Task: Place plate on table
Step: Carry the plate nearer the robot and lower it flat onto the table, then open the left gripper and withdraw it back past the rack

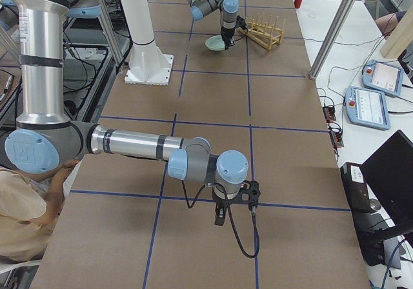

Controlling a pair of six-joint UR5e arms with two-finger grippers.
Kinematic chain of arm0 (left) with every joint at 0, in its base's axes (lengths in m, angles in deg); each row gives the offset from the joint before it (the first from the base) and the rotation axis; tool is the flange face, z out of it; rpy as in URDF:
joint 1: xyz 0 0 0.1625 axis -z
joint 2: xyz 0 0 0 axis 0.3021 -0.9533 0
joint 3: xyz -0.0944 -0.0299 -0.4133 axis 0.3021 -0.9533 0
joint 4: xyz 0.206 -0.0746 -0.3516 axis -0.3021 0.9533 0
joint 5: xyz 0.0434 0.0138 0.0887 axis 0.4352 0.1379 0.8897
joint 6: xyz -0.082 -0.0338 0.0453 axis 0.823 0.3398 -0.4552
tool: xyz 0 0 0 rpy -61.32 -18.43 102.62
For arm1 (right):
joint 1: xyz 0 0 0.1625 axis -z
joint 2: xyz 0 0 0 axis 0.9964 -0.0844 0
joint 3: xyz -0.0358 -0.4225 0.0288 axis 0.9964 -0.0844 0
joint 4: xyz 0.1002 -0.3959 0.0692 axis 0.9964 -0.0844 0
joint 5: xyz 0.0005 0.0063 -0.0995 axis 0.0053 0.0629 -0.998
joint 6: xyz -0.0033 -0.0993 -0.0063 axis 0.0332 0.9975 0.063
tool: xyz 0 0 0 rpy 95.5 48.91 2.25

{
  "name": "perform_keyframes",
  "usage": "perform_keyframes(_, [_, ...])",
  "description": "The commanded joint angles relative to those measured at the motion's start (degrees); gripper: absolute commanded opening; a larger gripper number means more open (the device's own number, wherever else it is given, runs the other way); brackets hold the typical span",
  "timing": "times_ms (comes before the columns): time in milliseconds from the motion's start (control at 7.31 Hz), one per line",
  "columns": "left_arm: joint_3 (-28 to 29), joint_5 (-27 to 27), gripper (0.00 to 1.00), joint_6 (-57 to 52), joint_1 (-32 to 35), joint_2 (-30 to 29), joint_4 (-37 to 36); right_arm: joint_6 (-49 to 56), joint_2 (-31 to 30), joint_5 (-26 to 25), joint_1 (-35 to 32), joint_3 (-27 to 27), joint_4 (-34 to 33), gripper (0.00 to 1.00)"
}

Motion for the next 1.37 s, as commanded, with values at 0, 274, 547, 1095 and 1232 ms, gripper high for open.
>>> perform_keyframes(0, [4.4,0.7,0.0,-5.0,-3.2,-0.8,-1.0,0.0,0.0,0.0,0.0,0.0,0.0,1.0])
perform_keyframes(274, [3.7,3.7,1.0,-5.4,-3.5,-0.2,-0.1,0.0,-0.1,0.0,0.0,0.0,0.0,1.0])
perform_keyframes(547, [-0.5,3.7,1.0,-12.5,5.0,-0.2,4.4,0.0,-0.1,0.0,0.0,0.0,0.0,1.0])
perform_keyframes(1095, [-11.7,-10.3,1.0,-46.1,33.3,14.3,6.0,0.0,0.0,0.0,0.0,0.0,0.0,1.0])
perform_keyframes(1232, [-11.7,-17.6,1.0,-62.0,43.0,21.2,7.8,0.0,-0.1,0.0,0.0,0.0,0.0,1.0])
